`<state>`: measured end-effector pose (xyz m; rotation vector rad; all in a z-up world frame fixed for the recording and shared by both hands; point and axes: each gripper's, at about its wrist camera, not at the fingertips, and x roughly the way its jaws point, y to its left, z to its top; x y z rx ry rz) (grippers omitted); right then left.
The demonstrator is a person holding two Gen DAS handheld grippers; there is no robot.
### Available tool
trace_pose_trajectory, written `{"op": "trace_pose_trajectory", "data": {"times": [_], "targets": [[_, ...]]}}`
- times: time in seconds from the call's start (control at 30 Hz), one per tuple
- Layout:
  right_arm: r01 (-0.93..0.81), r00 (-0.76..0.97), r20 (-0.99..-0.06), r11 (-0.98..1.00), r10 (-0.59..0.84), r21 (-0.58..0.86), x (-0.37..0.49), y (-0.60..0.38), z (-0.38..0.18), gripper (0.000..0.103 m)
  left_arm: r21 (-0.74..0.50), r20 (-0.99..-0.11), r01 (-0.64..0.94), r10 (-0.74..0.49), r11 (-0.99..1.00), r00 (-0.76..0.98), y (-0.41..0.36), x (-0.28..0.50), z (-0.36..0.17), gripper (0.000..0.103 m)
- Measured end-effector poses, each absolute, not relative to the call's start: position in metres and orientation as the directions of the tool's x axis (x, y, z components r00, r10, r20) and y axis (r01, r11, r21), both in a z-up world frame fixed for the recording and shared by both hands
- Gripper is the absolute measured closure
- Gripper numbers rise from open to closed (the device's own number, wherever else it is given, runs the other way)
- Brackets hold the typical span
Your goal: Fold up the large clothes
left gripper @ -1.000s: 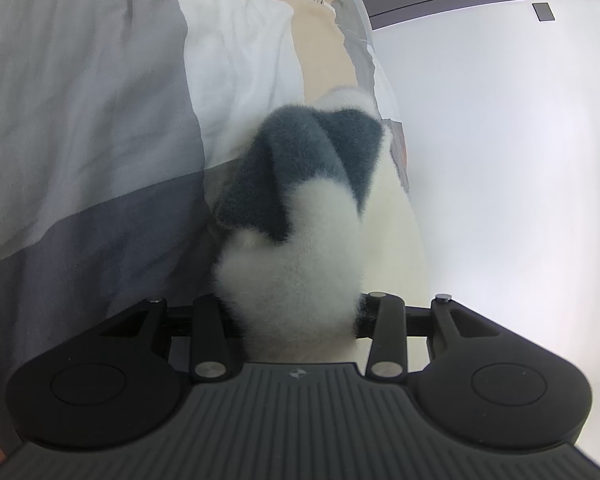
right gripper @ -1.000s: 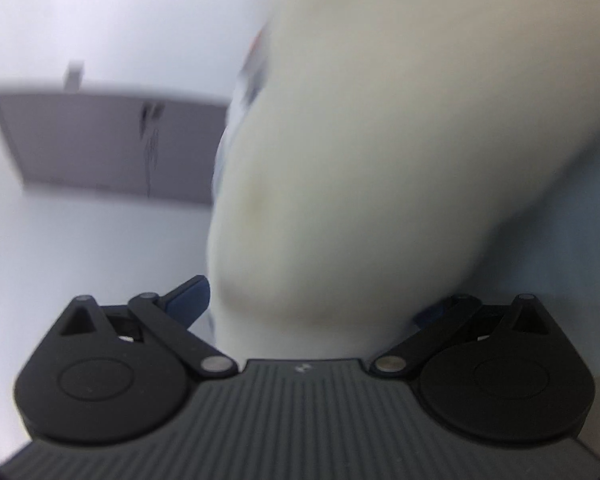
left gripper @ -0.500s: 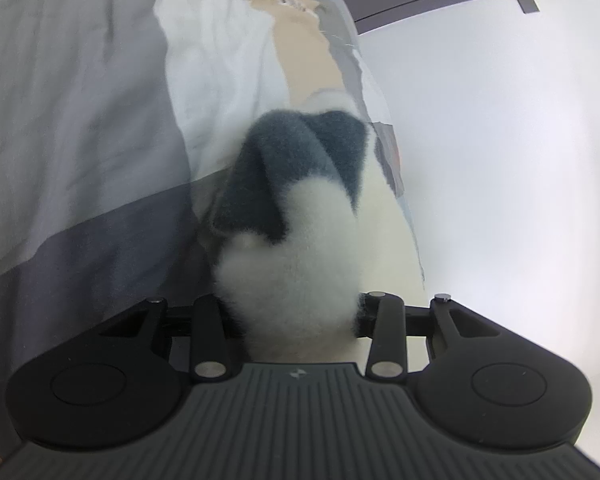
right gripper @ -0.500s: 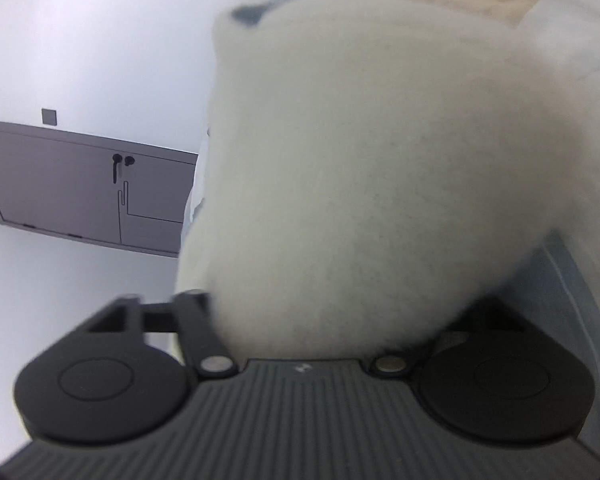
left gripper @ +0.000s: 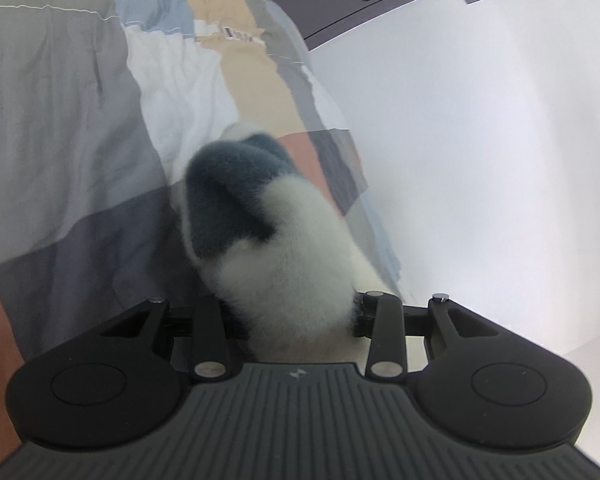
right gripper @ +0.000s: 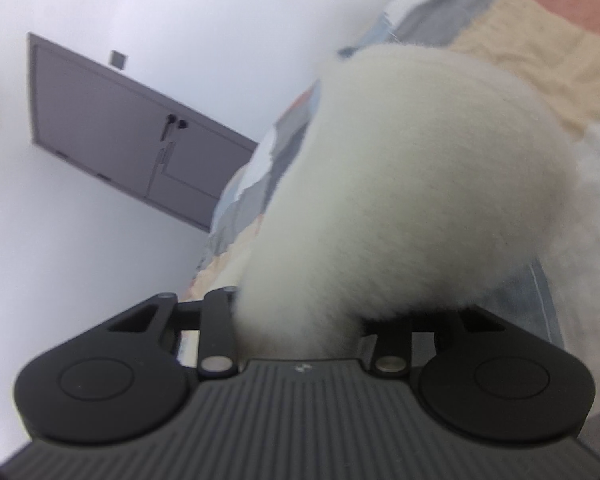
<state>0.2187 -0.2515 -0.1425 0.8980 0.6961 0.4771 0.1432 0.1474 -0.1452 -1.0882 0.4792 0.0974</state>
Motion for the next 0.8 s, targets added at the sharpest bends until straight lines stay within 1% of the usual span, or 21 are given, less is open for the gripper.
{"op": "trace_pose_trajectory", "data": {"times": [0.1,0.2,0.4,0.57,0.67,0.8], "targets": [[-0.135,0.688,-0.309,0.534,0.656,0.834,0.205,-0.265,-0.121,0.059,-0.838,-0.397,-0.278,-0.175,0.469,0.901,0.136,0.135,-0.130,0.061],[-0.171,0.695,-0.273,0.522,0.665,0.836,0.213,-0.280,-0.106,0.059,-0.841,-0.370,-0.244,-0.185,0.483,0.910,0.120,0.134,-0.109,0.061],[-0.219,0.721,-0.195,0.486,0.665,0.846,0.222,-0.317,-0.065,0.059,-0.831,-0.311,-0.173,-0.183,0.529,0.932,0.077,0.145,-0.053,0.061],[-0.275,0.749,-0.115,0.464,0.652,0.842,0.239,-0.352,-0.028,0.059,-0.831,-0.262,-0.110,-0.210,0.545,0.942,0.040,0.183,-0.010,0.061],[-0.291,0.757,-0.096,0.465,0.646,0.836,0.260,-0.377,-0.005,0.059,-0.825,-0.236,-0.070,-0.230,0.560,0.944,0.016,0.214,0.012,0.061],[-0.293,0.781,-0.082,0.478,0.619,0.828,0.292,-0.413,0.013,0.059,-0.808,-0.214,-0.008,-0.281,0.589,0.936,-0.018,0.266,0.027,0.061]]}}
